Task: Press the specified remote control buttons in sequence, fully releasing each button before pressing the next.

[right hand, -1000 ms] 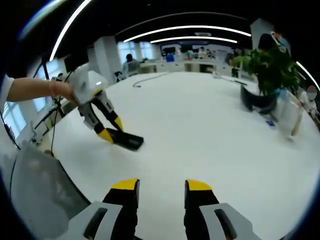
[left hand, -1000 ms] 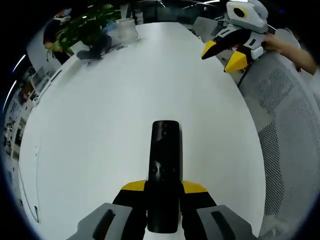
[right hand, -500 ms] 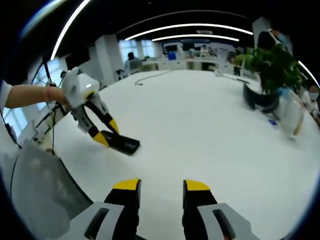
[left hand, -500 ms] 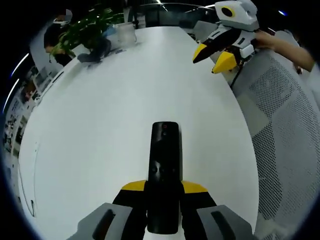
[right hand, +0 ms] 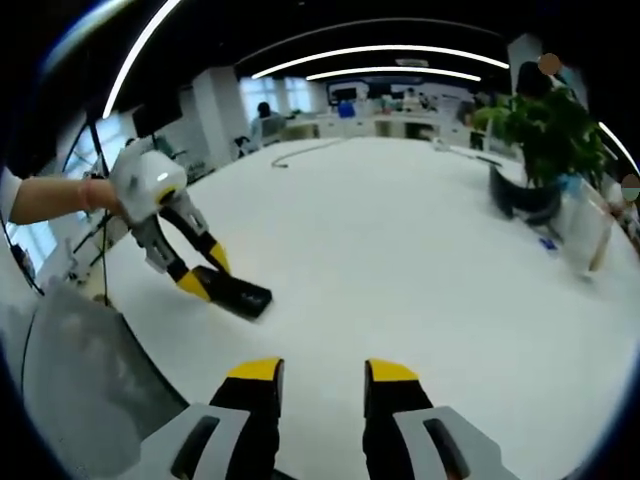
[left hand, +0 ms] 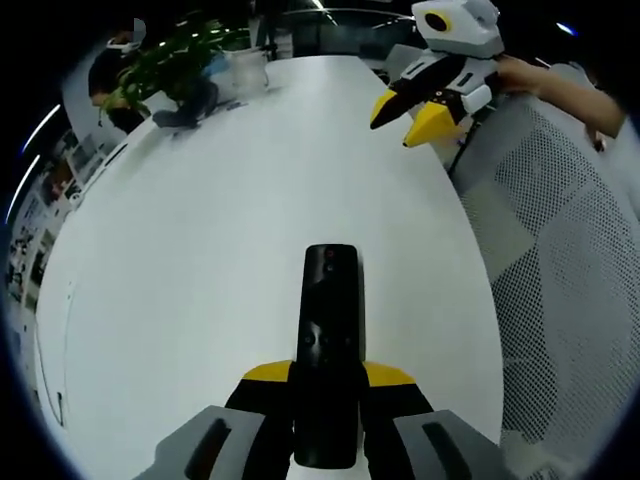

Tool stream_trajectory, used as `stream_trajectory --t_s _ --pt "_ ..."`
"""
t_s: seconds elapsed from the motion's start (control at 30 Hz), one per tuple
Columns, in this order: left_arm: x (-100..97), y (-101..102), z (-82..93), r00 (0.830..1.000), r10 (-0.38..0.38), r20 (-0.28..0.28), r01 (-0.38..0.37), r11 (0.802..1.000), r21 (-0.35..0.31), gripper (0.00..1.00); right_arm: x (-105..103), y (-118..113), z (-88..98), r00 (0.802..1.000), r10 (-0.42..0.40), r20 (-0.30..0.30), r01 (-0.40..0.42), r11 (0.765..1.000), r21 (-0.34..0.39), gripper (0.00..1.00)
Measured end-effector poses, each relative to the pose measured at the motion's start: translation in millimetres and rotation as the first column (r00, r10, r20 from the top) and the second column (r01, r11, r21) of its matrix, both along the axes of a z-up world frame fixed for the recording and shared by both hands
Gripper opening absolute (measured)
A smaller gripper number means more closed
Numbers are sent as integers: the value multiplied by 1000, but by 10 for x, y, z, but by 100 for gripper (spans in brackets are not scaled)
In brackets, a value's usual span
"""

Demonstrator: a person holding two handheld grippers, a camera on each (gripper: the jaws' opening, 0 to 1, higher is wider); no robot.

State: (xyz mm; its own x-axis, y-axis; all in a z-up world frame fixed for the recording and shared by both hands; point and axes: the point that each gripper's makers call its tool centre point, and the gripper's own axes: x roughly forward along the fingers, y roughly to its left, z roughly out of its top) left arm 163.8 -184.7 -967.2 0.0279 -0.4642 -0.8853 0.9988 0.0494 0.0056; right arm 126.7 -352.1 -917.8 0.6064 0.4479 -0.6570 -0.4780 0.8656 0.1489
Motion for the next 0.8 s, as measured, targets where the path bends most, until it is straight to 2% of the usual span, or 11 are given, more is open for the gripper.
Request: stream_trajectory --t_s 0.8 --pt "-215 15 10 1000 20 -4 -20 1000 -24 24 -2 12 0 1000 7 2 -7 1000 3 28"
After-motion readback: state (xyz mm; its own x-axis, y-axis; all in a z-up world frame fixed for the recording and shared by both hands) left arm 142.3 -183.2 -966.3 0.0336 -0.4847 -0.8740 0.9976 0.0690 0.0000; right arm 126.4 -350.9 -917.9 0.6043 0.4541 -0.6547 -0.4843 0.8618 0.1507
